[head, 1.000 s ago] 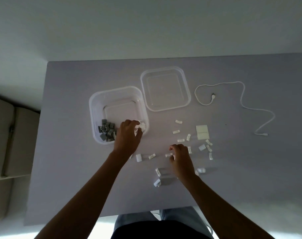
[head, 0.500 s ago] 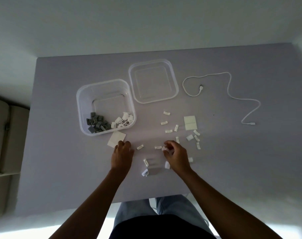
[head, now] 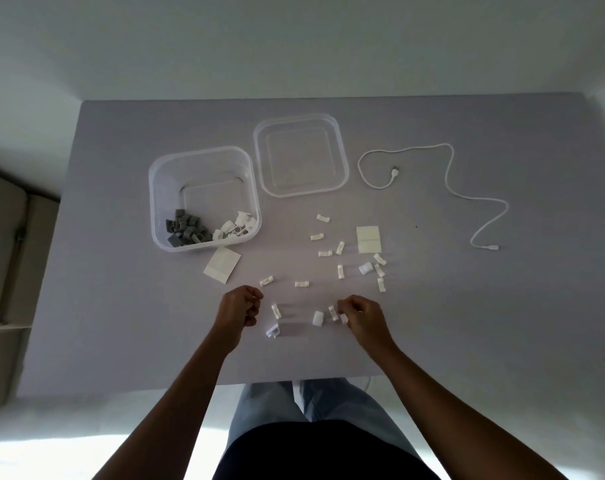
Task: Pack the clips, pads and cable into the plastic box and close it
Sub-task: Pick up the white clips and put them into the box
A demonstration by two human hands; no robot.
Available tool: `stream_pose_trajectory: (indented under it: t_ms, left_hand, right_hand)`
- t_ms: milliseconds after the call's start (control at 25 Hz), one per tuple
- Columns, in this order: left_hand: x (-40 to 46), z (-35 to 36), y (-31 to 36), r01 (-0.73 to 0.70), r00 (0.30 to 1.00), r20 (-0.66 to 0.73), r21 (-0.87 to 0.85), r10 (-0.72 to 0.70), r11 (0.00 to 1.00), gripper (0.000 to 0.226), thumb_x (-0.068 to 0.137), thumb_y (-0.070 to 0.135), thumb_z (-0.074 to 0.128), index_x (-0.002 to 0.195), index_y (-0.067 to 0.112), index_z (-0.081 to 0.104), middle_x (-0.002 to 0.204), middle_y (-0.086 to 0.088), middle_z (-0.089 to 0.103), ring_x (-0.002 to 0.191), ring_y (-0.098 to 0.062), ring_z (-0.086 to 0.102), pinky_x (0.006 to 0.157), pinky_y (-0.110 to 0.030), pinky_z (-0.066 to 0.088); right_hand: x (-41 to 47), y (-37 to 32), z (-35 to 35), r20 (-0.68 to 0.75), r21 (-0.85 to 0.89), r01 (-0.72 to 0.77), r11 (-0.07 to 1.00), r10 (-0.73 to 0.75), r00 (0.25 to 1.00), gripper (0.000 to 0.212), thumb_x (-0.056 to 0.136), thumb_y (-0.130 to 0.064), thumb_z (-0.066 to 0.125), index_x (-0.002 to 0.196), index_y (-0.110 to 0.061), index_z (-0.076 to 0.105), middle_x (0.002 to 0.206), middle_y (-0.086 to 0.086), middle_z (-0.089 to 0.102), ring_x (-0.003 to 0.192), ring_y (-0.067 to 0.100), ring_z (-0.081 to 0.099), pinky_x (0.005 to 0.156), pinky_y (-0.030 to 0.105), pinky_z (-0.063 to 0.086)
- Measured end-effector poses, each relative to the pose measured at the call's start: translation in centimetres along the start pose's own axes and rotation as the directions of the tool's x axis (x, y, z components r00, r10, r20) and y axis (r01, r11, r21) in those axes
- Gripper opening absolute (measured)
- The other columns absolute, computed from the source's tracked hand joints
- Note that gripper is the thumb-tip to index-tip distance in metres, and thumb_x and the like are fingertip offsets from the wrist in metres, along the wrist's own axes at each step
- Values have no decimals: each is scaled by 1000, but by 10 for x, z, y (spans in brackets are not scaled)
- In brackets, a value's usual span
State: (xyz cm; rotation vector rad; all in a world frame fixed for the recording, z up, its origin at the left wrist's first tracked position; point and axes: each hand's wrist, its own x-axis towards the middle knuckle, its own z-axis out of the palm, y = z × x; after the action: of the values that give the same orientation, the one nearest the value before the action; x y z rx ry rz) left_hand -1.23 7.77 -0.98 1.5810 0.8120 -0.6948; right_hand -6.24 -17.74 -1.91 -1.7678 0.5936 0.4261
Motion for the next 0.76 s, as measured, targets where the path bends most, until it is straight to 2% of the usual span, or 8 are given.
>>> stream_pose_trajectory:
  t_ms: [80,120,200,320,480,560,680,760]
  left_hand:
    - [-1,6,-14,-201,977,72,601,199,773,18,95,19,51,91,6,64,82,-8,62,64,-17,52,55,-25,40]
    - [0,10,-25,-242,963,106,739,247,629,27,91,37,61,89,10,62,83,-4,63,68,-17,56,57,-25,43]
    - [-5,15,-46,-286,949,150,781,279,555,43,76,55,72,88,18,55,84,1,60,72,-17,56,58,-26,42]
    - [-8,25,-64,-319,913,102,783,396,534,37,77,44,76,89,17,53,90,-6,60,76,-23,57,61,-30,42]
    - [-13,30,-64,-321,887,-3,713,461,623,24,85,26,71,78,12,53,80,-6,57,71,-25,54,60,-30,35]
    - [-14,31,-60,-268,921,-37,664,389,698,27,87,28,68,72,9,56,71,-5,55,66,-22,50,60,-29,34]
    - [-18,34,-47,-96,995,-13,144,99,985,31,93,26,62,80,-2,64,64,-9,45,53,-19,39,53,-30,32]
    - [-27,38,-34,31,990,139,-224,0,974,26,97,16,51,100,-5,66,73,-10,45,50,-13,32,46,-26,28]
  right_hand:
    - [-5,9,11,86,-405,221,887,-204,975,26,91,-39,65,77,-17,62,67,-7,60,60,3,53,58,14,44]
    - [-8,12,16,130,-500,275,821,-243,961,28,89,-45,65,80,-19,62,71,-7,61,62,3,55,59,16,46]
    - [-11,16,28,137,-625,313,715,-295,946,31,89,-51,61,89,-20,62,83,-3,65,71,11,61,64,26,51]
    - [-10,17,39,117,-732,325,599,-359,926,28,93,-43,58,103,-17,62,98,3,66,85,22,65,71,33,51]
    - [-10,19,41,147,-757,336,560,-355,923,25,94,-39,55,97,-15,63,96,7,65,85,28,65,68,33,46]
    - [-9,19,40,156,-688,351,635,-343,926,24,91,-39,59,92,-16,63,92,5,65,80,25,63,66,32,46]
    - [-13,10,30,92,-280,218,935,-200,976,22,83,-37,69,79,-19,59,77,-3,62,67,12,55,59,24,46]
    - [-14,2,16,132,112,-16,994,1,991,22,86,-24,69,71,-19,54,70,1,58,64,15,46,56,24,41]
